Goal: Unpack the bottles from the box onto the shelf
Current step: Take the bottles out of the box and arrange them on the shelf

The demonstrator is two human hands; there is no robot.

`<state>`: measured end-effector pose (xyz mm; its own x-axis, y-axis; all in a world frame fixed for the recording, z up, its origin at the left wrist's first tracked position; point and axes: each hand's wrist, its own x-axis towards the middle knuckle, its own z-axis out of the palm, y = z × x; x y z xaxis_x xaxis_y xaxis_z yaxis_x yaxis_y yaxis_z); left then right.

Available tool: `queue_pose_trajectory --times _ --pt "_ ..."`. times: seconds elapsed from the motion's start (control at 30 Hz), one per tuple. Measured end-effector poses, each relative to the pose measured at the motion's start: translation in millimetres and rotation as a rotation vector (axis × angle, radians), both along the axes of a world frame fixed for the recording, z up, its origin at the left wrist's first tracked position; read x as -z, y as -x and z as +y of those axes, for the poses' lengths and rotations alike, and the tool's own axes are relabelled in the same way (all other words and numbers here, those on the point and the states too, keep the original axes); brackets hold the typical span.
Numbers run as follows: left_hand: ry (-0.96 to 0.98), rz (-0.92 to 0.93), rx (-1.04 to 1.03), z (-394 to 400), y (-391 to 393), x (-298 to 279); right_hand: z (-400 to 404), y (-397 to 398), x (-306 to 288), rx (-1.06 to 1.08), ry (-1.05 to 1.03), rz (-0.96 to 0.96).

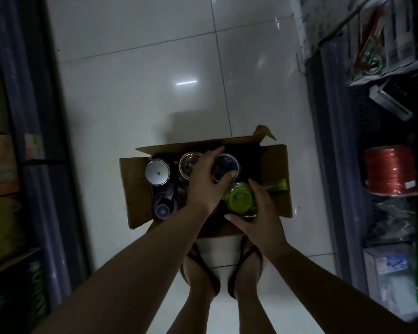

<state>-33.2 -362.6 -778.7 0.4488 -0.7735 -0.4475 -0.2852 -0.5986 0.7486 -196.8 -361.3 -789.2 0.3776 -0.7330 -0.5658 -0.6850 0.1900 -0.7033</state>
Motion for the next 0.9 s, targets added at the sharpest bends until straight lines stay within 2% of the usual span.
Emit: queue_pose_trajectory --times 0.2,0.4,0.7,0.9 --pt "-0.028 -0.183 0.155 6 -3 11 3 5 11 -0.018 0.035 0.004" --pt "-0.064 -0.243 0.212 5 -9 15 4 3 17 0.004 0.074 0.028" --pt "-0.076 -0.224 0.183 2 -13 6 -1 6 10 0.022 0.096 -0.037" --pt "0.022 -0.165 0.173 3 -22 -40 -16 13 -47 -0.019 0.222 -0.132"
